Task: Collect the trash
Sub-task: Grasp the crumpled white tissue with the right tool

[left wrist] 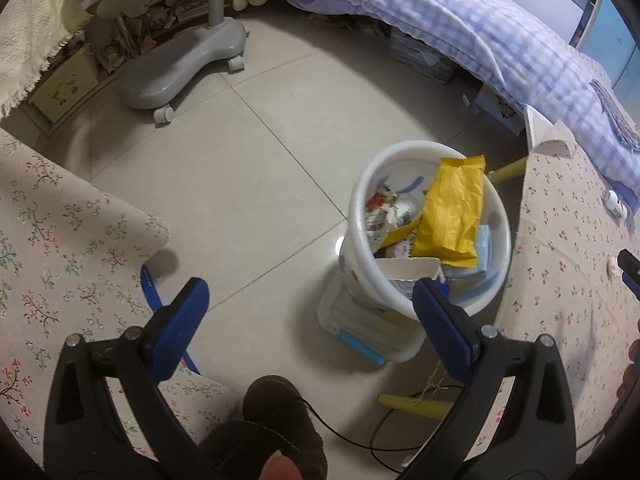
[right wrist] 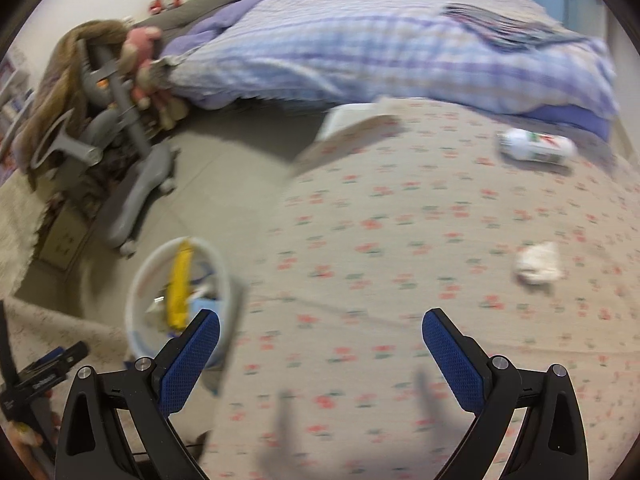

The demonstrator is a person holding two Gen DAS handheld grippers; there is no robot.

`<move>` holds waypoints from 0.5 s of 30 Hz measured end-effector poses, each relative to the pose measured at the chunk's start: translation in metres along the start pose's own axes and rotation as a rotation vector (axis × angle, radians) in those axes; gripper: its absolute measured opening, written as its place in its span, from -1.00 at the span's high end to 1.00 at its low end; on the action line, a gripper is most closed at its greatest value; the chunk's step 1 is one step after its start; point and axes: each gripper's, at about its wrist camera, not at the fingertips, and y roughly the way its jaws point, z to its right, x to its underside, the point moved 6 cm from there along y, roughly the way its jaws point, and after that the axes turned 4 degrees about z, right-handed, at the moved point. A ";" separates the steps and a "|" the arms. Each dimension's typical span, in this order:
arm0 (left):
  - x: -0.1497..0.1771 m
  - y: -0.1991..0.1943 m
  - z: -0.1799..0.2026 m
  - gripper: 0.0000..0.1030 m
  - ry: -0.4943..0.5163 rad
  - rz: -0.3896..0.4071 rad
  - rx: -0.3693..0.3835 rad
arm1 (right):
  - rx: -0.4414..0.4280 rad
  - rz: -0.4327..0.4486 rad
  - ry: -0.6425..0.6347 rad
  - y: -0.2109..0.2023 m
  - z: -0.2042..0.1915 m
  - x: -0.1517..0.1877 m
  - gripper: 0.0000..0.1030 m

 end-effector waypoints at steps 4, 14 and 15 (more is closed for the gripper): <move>-0.001 -0.002 0.017 -0.96 0.004 -0.002 0.046 | 0.106 0.003 0.086 0.002 0.055 -0.004 -0.99; -0.005 -0.010 0.072 -0.96 0.047 0.006 0.122 | 0.265 -0.004 0.165 0.022 0.130 -0.002 -0.98; -0.006 -0.010 0.077 -0.96 0.056 0.007 0.124 | 0.264 -0.011 0.170 0.026 0.133 -0.001 -0.97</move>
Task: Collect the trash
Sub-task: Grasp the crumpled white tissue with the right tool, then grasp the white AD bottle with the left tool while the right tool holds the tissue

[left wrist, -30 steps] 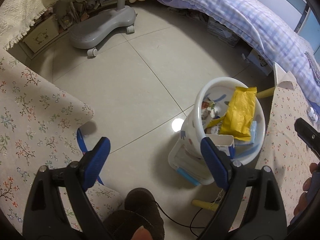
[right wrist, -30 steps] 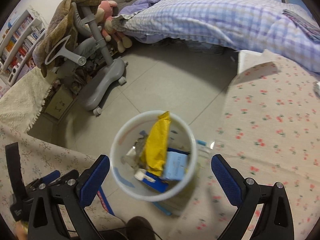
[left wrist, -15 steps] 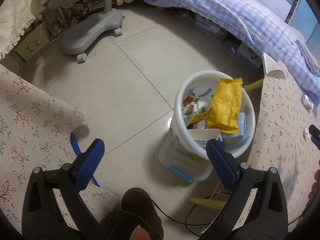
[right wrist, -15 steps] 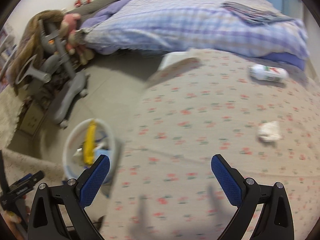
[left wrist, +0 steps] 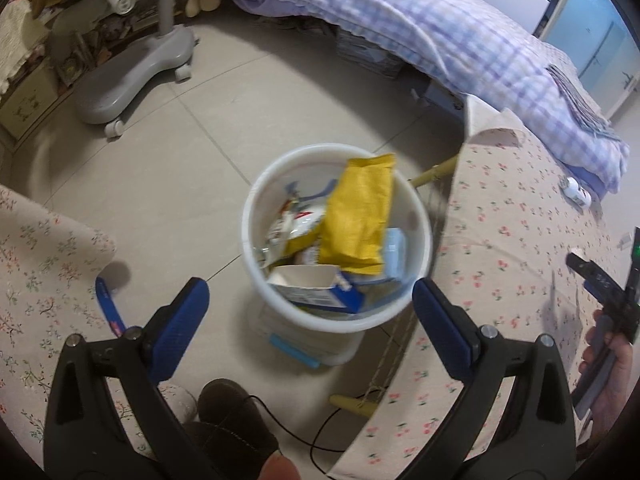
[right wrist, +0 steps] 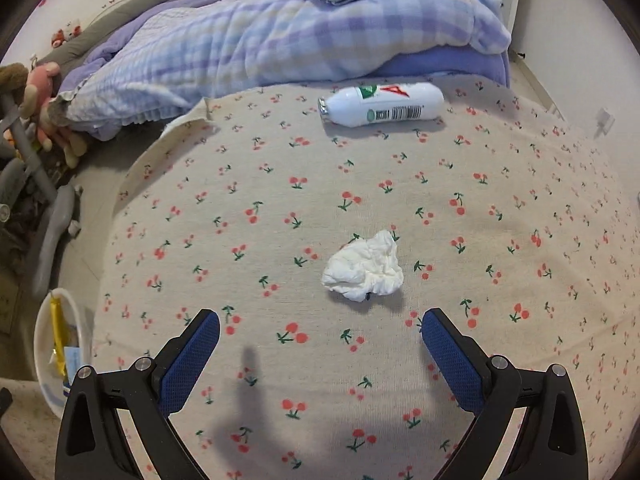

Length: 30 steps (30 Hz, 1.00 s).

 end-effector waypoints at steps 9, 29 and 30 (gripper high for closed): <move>0.001 0.001 0.038 -0.96 0.044 -0.004 0.033 | 0.021 -0.012 0.053 0.016 0.016 -0.002 -0.44; 0.012 -0.012 0.120 -0.96 0.141 0.016 0.133 | -0.052 0.057 0.103 -0.030 0.059 -0.015 0.51; 0.011 -0.014 0.128 -0.96 0.154 0.027 0.140 | -0.058 0.062 0.109 -0.036 0.065 -0.016 0.51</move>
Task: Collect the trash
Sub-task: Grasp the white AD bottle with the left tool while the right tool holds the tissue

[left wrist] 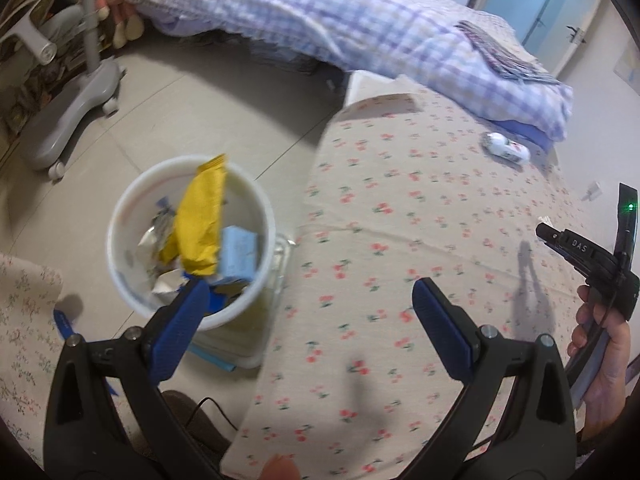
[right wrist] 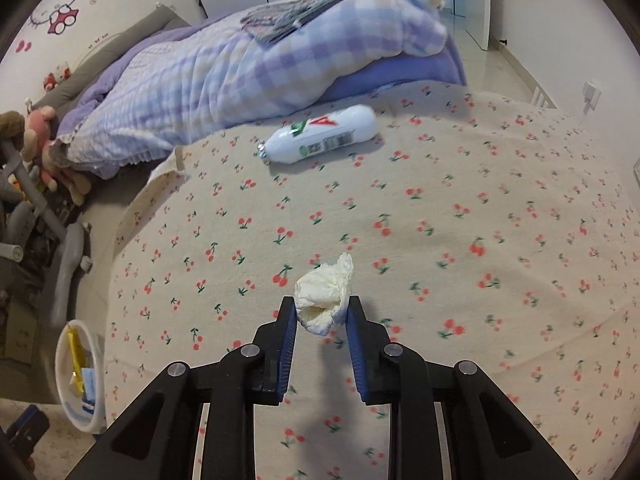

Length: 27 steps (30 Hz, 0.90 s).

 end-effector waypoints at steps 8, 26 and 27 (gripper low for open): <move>-0.025 0.006 0.091 -0.96 0.190 0.023 0.062 | 0.037 0.050 0.076 -0.039 0.071 -0.016 0.50; -0.100 0.140 0.323 -0.53 0.648 -0.009 0.078 | -0.027 0.020 0.196 -0.075 0.178 -0.013 0.50; -0.102 0.147 0.328 -0.47 0.658 -0.012 0.079 | -0.007 0.029 0.158 -0.076 0.176 -0.014 0.50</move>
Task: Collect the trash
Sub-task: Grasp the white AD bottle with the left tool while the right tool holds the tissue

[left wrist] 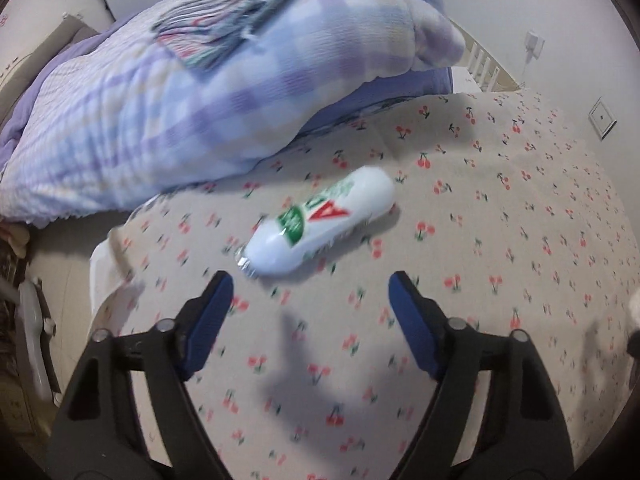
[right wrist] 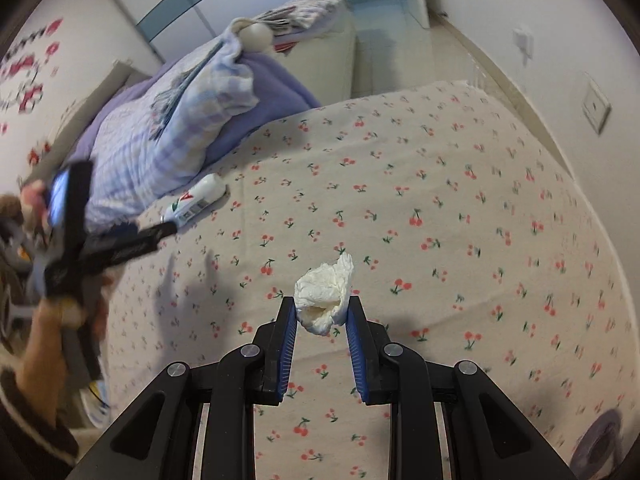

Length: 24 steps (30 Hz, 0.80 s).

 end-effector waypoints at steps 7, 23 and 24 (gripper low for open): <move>-0.022 0.041 0.007 -0.45 0.063 -0.020 -0.004 | 0.028 -0.043 -0.012 0.019 0.005 0.003 0.50; 0.048 -0.014 -0.003 0.22 -0.137 -0.017 0.109 | 0.021 -0.050 0.005 0.017 0.007 0.004 0.50; 0.054 -0.018 -0.001 0.22 -0.141 -0.015 0.114 | 0.012 -0.042 0.005 0.013 0.005 0.004 0.50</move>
